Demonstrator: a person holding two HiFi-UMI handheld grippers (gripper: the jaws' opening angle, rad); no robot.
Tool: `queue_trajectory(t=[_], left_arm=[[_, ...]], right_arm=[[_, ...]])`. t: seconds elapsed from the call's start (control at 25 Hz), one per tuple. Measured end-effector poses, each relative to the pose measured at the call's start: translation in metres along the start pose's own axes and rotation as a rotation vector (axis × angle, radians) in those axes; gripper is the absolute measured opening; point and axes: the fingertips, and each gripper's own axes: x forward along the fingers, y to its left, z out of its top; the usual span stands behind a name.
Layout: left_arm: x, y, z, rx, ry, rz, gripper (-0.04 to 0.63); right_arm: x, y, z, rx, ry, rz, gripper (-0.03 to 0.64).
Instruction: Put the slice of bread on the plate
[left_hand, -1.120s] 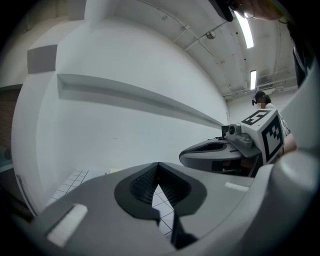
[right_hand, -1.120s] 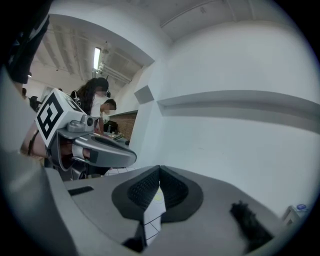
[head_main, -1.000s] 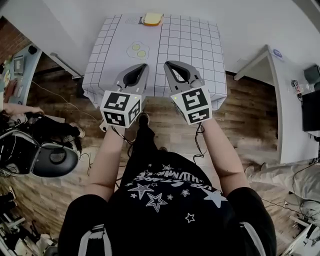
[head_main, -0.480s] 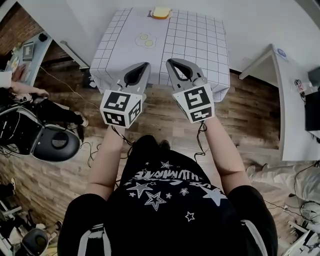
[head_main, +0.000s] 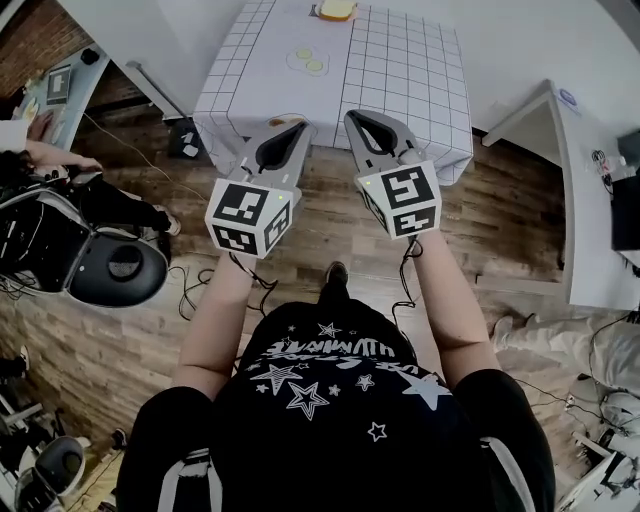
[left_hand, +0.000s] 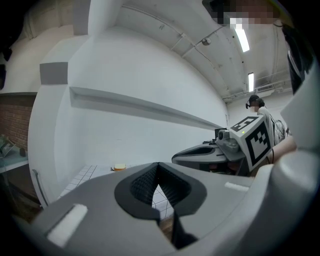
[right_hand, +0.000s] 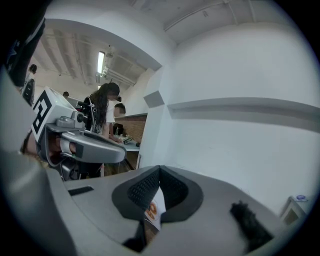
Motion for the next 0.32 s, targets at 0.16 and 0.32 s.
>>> queue_trajectory(t=[0.16,0.32], left_arm=[[-0.033,0.002,-0.002,-0.006,0.003,-0.004,0.009],[-0.070,-0.004,0.000,-0.023,-0.003,-0.002,0.009]], right_arm=[[-0.004,0.029,0.009,0.007,-0.008,-0.014,0.012],[-0.021,0.059,0.024,0.005,-0.012,-0.013,0.012]])
